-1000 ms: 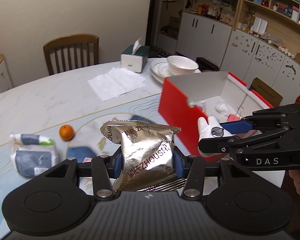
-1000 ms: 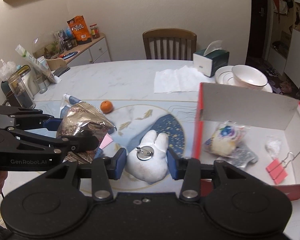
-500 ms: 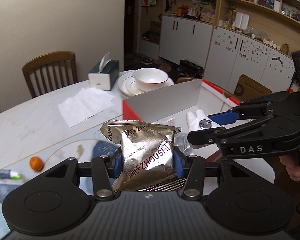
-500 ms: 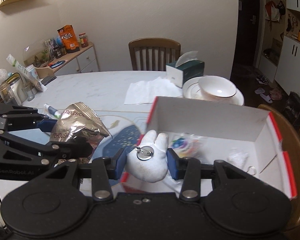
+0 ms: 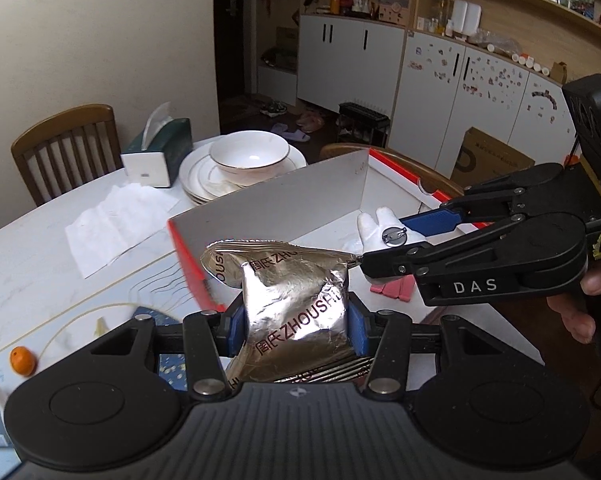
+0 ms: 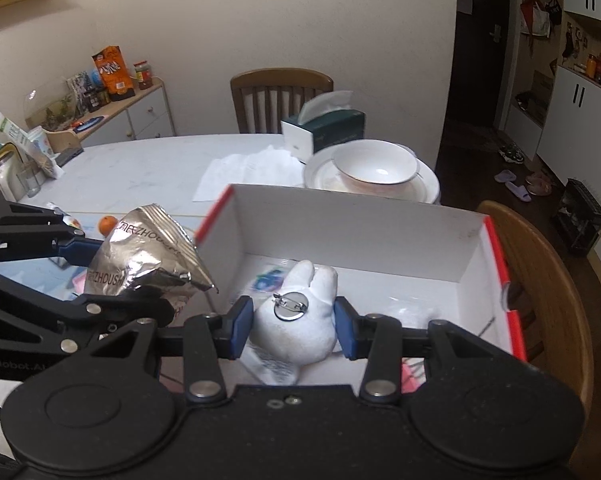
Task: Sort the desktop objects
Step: 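Carry the snack bag and plush toy into the red box and open both tools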
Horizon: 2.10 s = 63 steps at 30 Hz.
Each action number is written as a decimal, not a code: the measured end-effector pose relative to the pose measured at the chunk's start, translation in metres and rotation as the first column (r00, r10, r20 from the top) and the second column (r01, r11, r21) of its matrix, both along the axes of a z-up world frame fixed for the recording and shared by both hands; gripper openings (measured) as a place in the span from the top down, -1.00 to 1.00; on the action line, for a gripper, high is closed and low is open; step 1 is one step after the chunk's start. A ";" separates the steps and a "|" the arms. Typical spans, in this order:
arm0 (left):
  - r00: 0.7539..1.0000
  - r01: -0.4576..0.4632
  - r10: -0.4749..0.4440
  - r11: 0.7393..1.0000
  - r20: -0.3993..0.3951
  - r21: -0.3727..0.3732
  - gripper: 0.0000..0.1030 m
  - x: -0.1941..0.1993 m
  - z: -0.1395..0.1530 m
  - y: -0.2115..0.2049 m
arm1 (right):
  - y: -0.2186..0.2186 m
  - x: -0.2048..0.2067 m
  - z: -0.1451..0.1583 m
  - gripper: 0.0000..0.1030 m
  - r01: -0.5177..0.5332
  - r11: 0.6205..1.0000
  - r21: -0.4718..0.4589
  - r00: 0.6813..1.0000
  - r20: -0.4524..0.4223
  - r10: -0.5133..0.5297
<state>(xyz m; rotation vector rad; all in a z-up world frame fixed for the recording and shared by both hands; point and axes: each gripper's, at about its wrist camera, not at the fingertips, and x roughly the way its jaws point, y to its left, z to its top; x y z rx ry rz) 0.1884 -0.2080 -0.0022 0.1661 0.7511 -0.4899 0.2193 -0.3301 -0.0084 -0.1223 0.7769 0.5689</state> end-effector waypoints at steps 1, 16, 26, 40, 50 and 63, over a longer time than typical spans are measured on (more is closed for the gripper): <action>1.000 0.001 -0.001 1.000 -0.004 0.004 0.07 0.003 -0.001 -0.004 | -0.003 0.003 -0.002 0.18 0.002 1.000 -0.003 1.000 -0.003 -0.002; 0.997 0.056 -0.050 0.992 -0.061 0.112 0.07 0.047 -0.032 -0.050 | -0.029 0.046 -0.038 0.18 -0.035 0.994 -0.101 0.998 -0.062 0.029; 0.988 0.104 -0.083 0.981 -0.128 0.165 0.07 0.057 -0.057 -0.065 | -0.025 0.053 -0.062 0.18 -0.097 0.982 -0.163 0.991 -0.110 0.079; 0.972 0.090 -0.053 0.984 -0.230 0.156 0.07 0.068 -0.073 -0.065 | -0.026 0.053 -0.075 0.17 -0.145 0.972 -0.184 0.982 -0.150 0.118; 0.976 0.079 -0.046 0.985 -0.214 0.151 0.05 0.065 -0.070 -0.064 | -0.028 0.050 -0.071 0.09 -0.143 0.975 -0.168 0.984 -0.134 0.121; 0.986 0.052 -0.038 0.995 -0.160 0.083 -0.31 0.051 -0.051 -0.051 | -0.041 0.040 -0.044 -0.27 -0.128 0.987 -0.096 0.990 -0.073 0.122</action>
